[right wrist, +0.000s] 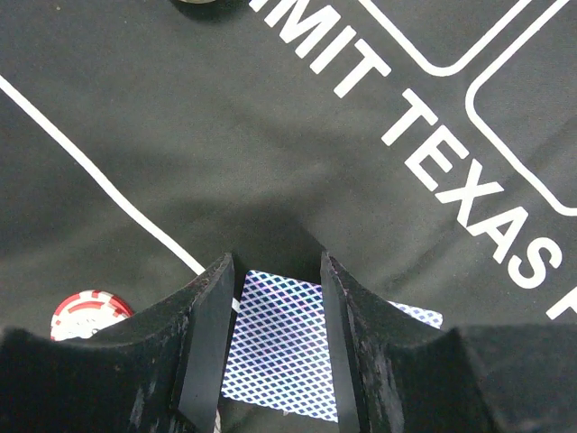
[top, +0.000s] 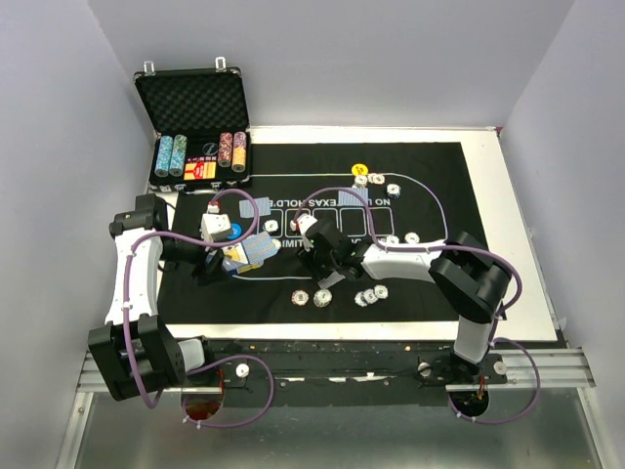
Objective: Distribute texas hold em gaming equipment
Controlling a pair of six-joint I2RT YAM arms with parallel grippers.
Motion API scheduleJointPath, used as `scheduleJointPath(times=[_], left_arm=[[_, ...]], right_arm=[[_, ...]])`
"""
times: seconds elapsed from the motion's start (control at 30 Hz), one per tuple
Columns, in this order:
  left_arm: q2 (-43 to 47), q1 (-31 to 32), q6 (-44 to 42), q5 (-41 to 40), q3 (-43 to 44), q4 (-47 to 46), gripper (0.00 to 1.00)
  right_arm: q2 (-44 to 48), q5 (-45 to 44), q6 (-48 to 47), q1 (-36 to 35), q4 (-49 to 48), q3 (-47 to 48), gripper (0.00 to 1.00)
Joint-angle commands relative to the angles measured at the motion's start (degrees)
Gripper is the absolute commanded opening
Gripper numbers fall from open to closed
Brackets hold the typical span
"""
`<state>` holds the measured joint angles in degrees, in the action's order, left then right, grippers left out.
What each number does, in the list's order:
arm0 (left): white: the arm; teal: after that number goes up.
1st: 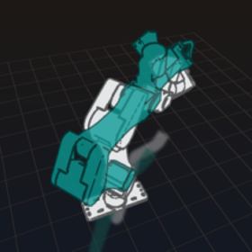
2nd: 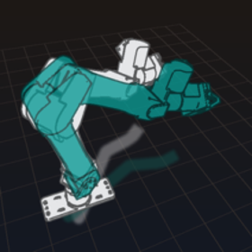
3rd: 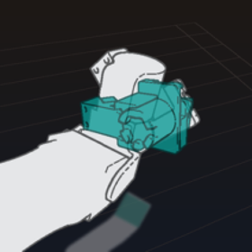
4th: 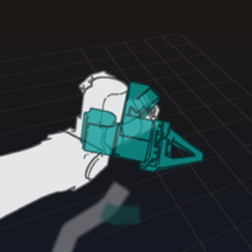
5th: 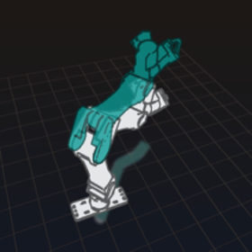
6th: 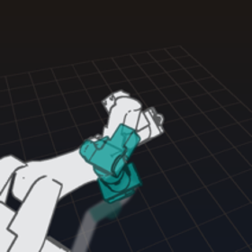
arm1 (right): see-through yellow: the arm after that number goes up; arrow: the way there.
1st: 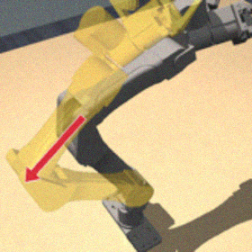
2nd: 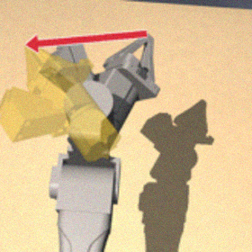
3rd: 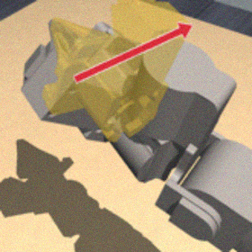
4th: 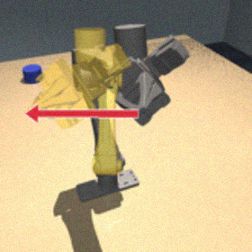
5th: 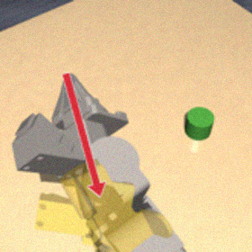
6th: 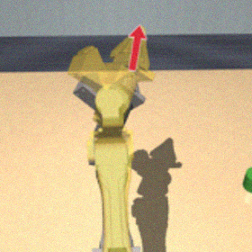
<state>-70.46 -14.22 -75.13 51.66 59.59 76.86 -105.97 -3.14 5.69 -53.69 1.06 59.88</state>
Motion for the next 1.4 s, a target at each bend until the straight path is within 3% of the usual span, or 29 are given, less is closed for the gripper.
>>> scheduleJointPath(times=[0.0, 0.23, 1.03, 1.23, 1.37], left_arm=[[1.3, 0.1, 0.0, 3.4, 2.0, 16.0, 0.12], [1.5, 0.1, 0.1, 3.2, 2.0, 16.0, 0.12], [1.8, 0.1, 0.3, 1.7, 3.8, 16.1, 0.12], [1.6, 0.1, 0.2, 1.8, 3.9, 16.1, 0.12], [1.3, 0.1, -0.1, 2.5, 3.8, 16.1, 0.12]], right_arm=[[-2.1, -5.7, -0.4, -1.9, 4.6, -0.9, 0.51], [-0.9, -17.0, 5.1, -3.7, 9.5, -3.7, 0.46], [5.8, -34.5, 37.6, -1.7, 33.5, -7.6, 0.34], [13.7, -34.0, 36.9, 2.0, 32.3, -9.0, 0.35], [17.6, -29.9, 31.4, 2.0, 28.7, -3.1, 0.39]])
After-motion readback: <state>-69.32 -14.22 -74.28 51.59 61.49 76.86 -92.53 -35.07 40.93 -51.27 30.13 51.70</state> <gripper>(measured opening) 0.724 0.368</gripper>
